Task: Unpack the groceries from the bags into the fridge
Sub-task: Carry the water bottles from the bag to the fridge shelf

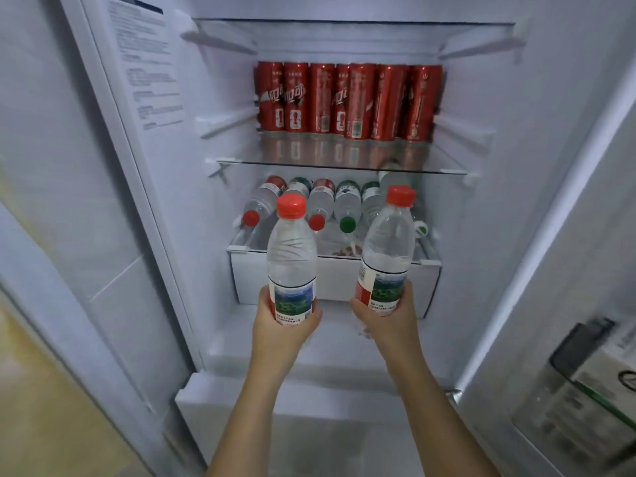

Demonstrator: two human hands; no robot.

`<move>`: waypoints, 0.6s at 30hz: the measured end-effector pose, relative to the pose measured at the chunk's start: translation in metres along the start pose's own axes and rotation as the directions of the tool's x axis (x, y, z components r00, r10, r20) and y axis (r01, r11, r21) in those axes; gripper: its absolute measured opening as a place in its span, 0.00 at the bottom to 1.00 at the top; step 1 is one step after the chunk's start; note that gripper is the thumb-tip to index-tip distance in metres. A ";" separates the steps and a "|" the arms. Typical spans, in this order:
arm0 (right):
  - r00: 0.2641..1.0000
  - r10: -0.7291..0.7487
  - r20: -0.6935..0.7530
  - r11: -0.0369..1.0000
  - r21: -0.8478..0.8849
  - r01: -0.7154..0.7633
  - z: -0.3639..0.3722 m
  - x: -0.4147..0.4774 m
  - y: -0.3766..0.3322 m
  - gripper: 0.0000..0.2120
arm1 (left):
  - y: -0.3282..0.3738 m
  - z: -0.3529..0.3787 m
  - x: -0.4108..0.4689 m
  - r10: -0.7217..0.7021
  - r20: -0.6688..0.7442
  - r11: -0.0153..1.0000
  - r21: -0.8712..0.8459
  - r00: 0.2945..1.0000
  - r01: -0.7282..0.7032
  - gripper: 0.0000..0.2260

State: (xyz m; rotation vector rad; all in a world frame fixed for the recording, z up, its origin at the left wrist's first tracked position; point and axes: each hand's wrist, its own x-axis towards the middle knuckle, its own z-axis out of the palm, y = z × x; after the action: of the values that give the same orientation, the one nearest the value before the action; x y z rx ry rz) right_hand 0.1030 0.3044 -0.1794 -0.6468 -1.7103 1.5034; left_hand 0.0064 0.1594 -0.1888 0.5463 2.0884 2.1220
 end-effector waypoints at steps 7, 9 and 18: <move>0.993 0.079 -0.093 0.993 -0.078 -0.086 0.026 0.021 0.049 0.30 | -0.043 0.009 0.044 -0.056 0.056 0.993 0.107 0.997 0.050 0.25; 0.987 0.105 -0.121 0.988 -0.099 -0.117 0.032 0.025 0.060 0.30 | -0.052 0.012 0.053 -0.069 0.063 0.986 0.153 0.996 0.059 0.25; 0.983 0.096 -0.153 0.974 -0.187 -0.125 0.042 0.034 0.091 0.30 | -0.085 0.015 0.077 -0.105 0.093 0.964 0.254 0.990 0.078 0.26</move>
State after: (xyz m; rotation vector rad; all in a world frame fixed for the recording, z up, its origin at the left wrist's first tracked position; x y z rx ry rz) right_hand 0.0401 0.3226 -0.2623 -0.9452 -1.7487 1.3368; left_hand -0.0745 0.2023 -0.2598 0.5623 2.2874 1.7525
